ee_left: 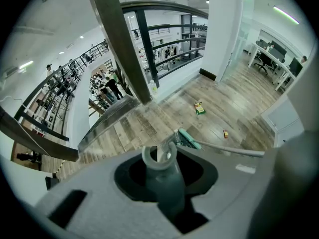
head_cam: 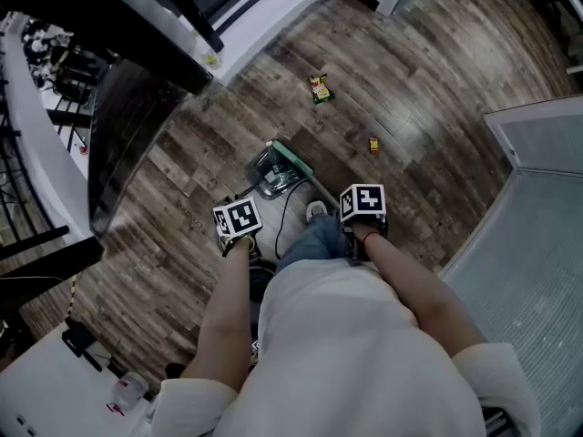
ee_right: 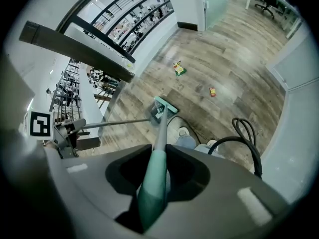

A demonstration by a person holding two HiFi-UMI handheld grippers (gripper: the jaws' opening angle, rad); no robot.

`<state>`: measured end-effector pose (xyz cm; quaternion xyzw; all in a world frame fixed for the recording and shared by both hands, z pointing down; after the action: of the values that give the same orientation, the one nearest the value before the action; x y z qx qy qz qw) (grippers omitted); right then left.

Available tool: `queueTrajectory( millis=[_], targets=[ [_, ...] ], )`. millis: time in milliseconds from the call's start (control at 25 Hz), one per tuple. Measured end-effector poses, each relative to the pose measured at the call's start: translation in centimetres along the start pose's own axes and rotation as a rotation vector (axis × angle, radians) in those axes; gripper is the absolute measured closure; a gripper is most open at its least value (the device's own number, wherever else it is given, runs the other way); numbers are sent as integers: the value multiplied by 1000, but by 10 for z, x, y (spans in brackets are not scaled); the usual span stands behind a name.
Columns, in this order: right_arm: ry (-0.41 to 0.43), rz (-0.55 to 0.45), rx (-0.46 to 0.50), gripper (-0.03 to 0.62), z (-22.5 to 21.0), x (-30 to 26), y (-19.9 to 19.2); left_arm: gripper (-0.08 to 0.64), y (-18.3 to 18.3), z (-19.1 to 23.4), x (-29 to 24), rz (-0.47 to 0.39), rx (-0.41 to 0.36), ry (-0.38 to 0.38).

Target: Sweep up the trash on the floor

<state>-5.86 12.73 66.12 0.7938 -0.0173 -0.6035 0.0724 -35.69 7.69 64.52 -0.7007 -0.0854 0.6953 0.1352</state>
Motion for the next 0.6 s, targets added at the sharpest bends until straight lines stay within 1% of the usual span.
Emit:
queueTrajectory(
  millis=[120,400,600],
  targets=[
    [-5,-15,-14,495,-5,3,1,468,-1,-4,1,-4,2,-10],
    [-15,-44,-50,495,-16,11,4,469,-4,-4,3,-11,37,-35],
    [-18,-88,-75,495,-28,19,6,469,-5,-6,4,-12,45,-39]
  ],
)
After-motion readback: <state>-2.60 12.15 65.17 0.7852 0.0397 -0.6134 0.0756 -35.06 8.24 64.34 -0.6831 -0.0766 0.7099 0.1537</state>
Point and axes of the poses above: the fingertips, and each gripper's own axes: x backward along the fingers, z to its left, y out of its top, the point moved 2 cm from there along x, backward along the fingers, and after that the axes turned 6 degrees about -y, right-handed, at the moved point
